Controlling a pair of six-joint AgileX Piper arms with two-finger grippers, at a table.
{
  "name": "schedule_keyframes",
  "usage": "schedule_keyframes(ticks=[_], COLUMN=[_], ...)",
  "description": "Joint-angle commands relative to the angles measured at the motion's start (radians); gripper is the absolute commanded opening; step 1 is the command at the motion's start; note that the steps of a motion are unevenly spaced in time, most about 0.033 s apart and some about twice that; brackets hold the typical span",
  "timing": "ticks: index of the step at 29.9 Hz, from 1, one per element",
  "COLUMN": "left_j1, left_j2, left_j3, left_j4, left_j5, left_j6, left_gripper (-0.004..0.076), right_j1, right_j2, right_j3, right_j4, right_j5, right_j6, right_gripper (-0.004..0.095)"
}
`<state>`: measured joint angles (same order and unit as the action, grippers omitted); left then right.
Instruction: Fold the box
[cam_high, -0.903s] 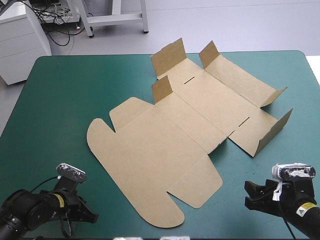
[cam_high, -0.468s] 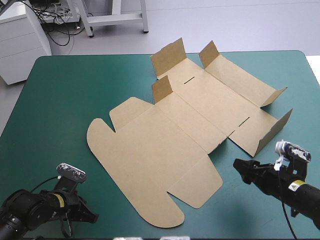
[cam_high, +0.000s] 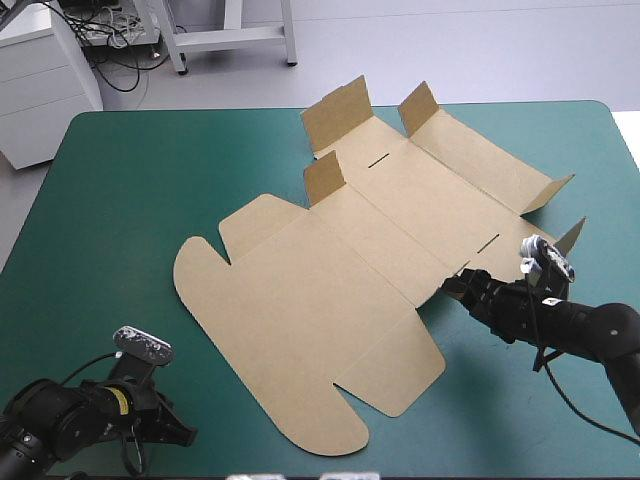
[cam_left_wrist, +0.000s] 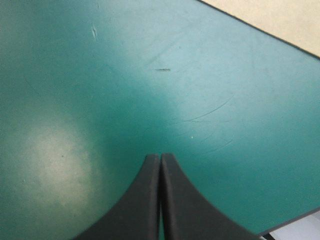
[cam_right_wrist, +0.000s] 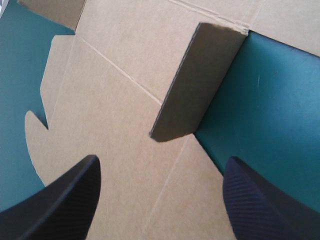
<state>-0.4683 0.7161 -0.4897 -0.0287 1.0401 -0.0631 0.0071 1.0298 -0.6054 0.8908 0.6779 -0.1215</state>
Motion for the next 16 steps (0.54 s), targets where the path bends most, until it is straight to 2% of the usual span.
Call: schedule_keyframes(ticks=[1,9,16], left_j1=[-0.005,-0.005,-0.005], left_j2=[-0.002,-0.002,-0.002], left_j3=[-0.021,-0.021,-0.021], left_j4=[-0.006,-0.006,-0.006], left_j5=[-0.024,-0.024,-0.024], left_j6=[-0.008,-0.008,-0.008], left_gripper=[-0.0032,-0.0032,-0.0032], right_j1=[0.003,0.003,0.003], right_j2=[0.071,0.225,0.318], right_j3=[-0.034,-0.051,-0.084], right_j4=[0.135,0.392,0.408], right_j5=[-0.065,-0.053,-0.029], right_j6=[-0.077,-0.296,-0.321], right_gripper=[0.0644,0.0644,0.0644])
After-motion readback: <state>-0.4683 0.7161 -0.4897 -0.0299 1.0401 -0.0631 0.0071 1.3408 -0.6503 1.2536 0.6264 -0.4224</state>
